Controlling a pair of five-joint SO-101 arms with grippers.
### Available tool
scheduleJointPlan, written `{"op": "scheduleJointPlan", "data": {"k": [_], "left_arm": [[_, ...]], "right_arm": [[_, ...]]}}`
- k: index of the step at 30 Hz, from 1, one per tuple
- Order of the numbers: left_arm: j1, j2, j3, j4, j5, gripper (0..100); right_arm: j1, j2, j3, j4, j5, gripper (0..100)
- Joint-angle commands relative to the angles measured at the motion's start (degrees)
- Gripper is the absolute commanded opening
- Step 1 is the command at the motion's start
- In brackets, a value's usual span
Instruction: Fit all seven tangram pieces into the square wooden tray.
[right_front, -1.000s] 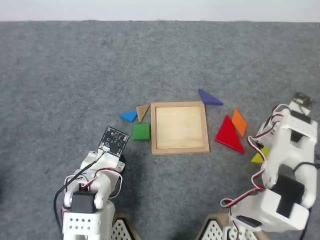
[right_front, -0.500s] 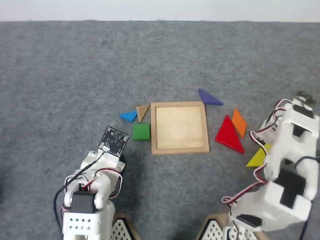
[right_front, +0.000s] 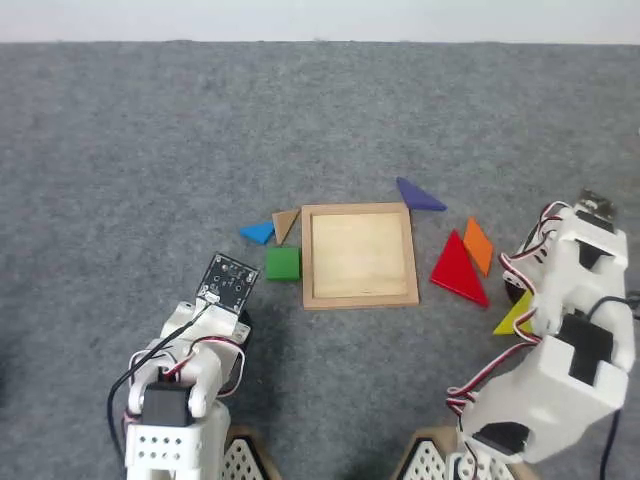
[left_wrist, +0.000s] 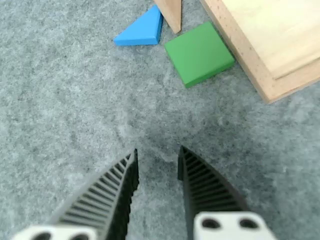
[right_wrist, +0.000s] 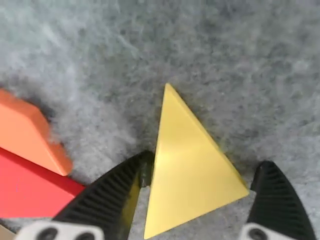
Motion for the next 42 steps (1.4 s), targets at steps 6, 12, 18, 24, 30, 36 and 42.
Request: {"op": "scheduleJointPlan", "data": {"k": [6, 12, 18, 24, 30, 36, 42], "left_arm": [[-0.4, -0.9, -0.7, 0.4, 0.1, 14], [-0.4, -0.9, -0.7, 0.4, 0.1, 14], [-0.4, -0.9, -0.7, 0.4, 0.1, 14], [-0.4, -0.9, -0.7, 0.4, 0.1, 14], [-0.4, -0.9, -0.7, 0.4, 0.1, 14], [-0.4, -0.9, -0.7, 0.4, 0.1, 14], [-0.4, -0.9, -0.7, 0.4, 0.1, 14]], "right_arm": [[-0.6, 0.6, -1.4, -0.5, -0.5, 21.0], [0.7, -0.8, -2.4, 1.5, -0.3, 24.7], [1.2, -8.0, -5.3, 14.5, -1.0, 35.8], [0.7, -6.8, -2.2, 11.7, -8.0, 35.7], [0.6, -2.0, -1.5, 4.3, -10.4, 35.7], [0.7, -1.1, -2.1, 3.2, -10.3, 35.7], [0.7, -0.6, -1.8, 0.7, -10.1, 24.3]]}}
